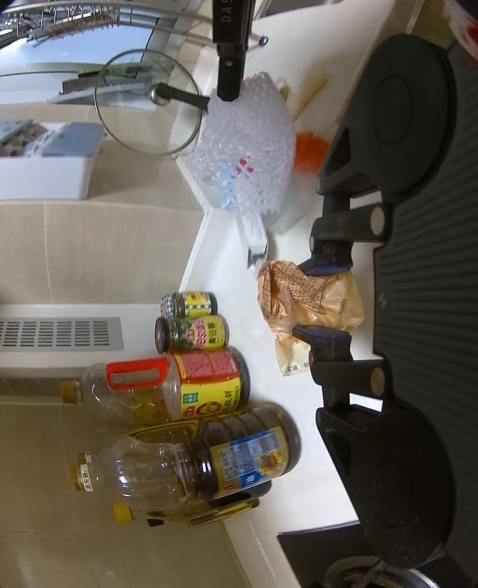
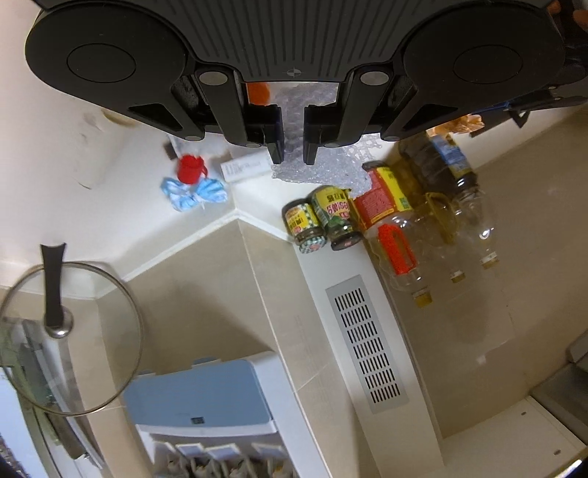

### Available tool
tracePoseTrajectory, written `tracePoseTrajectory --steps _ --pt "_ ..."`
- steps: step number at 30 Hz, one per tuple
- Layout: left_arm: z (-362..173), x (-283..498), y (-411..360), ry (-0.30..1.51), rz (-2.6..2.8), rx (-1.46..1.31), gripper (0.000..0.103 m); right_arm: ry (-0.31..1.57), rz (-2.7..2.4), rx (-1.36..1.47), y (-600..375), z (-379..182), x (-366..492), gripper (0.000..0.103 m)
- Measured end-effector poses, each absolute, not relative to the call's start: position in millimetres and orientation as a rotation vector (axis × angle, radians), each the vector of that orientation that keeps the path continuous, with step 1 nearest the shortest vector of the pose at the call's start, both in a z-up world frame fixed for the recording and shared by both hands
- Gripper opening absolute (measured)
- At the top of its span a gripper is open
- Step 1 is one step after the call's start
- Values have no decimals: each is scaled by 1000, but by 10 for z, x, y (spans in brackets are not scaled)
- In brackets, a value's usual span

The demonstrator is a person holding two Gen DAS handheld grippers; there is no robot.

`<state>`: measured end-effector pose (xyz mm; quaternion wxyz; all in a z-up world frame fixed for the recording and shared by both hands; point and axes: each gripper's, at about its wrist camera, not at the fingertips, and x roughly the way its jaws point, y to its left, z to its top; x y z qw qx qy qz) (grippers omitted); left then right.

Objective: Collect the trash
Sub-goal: 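Lift the paper bag with the left tool while the right tool grasps the bubble-wrap net, then carry both items over the wastebasket and open both tools to drop them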

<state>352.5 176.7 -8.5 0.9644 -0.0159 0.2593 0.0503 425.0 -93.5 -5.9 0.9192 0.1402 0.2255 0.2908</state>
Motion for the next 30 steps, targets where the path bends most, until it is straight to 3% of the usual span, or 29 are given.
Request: tracePoseTrajectory --steps 16,30 --pt "-382 2686 689 626 10 -49 25 624 553 216 -1674 -482 3212 11" --pt "-1197 2330 384 825 -11 -101 26 801 535 33 -1647 -1372 2874 11"
